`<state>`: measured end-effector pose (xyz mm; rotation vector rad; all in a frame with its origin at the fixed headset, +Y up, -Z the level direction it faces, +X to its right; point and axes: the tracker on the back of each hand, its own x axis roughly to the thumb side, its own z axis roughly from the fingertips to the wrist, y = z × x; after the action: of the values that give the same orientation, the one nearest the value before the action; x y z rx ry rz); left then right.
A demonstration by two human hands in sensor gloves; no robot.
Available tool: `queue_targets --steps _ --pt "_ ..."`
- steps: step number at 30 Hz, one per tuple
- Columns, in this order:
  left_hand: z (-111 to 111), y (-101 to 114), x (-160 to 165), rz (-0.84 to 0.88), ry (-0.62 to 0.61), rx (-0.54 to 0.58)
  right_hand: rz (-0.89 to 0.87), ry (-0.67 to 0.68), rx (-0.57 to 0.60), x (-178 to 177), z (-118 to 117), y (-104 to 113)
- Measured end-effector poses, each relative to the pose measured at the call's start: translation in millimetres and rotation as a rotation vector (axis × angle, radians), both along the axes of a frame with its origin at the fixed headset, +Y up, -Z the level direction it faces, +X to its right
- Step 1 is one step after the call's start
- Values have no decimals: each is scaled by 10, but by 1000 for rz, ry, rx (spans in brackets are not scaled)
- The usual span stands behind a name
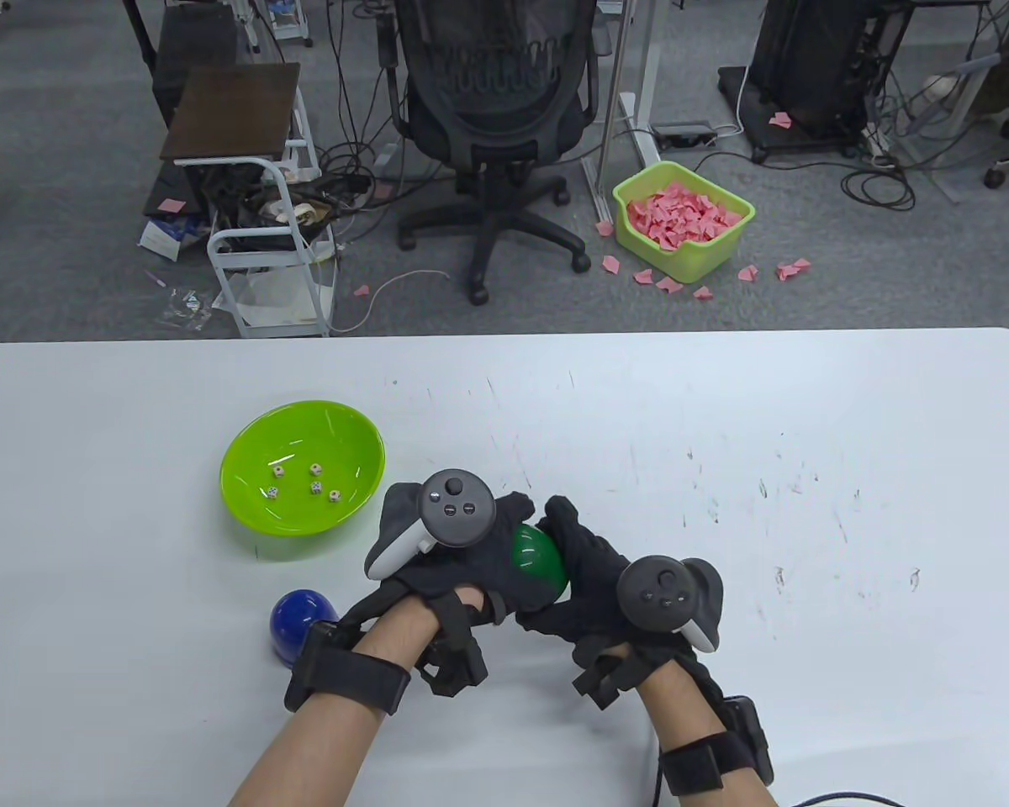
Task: Pour dice into bowl
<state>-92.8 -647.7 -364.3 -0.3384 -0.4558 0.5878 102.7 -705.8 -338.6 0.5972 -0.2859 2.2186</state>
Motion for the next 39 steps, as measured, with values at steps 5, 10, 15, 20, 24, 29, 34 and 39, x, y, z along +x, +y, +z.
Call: queue_targets --steps 5,10,15,20,24,29,34,39 --pt "-35 139 9 7 13 68 -64 -8 -74 110 -65 -54" --pt "-65 252 -31 86 43 112 -60 -39 -127 227 -122 -129" --pt "-96 253 -137 89 86 117 -102 -83 -166 352 -165 -175" --pt "-128 81 -256 30 128 110 -129 -138 -178 471 -185 -189" --pt "-140 -137 -296 -68 148 114 -166 -167 -180 548 -193 -190" --pt "-137 -456 -278 -290 147 159 -191 -180 -168 587 -188 -169" --pt "-137 -704 -246 -428 138 166 -192 -174 -149 568 -182 -150" --pt "-120 -856 -202 -497 118 172 -189 -167 -137 545 -174 -132"
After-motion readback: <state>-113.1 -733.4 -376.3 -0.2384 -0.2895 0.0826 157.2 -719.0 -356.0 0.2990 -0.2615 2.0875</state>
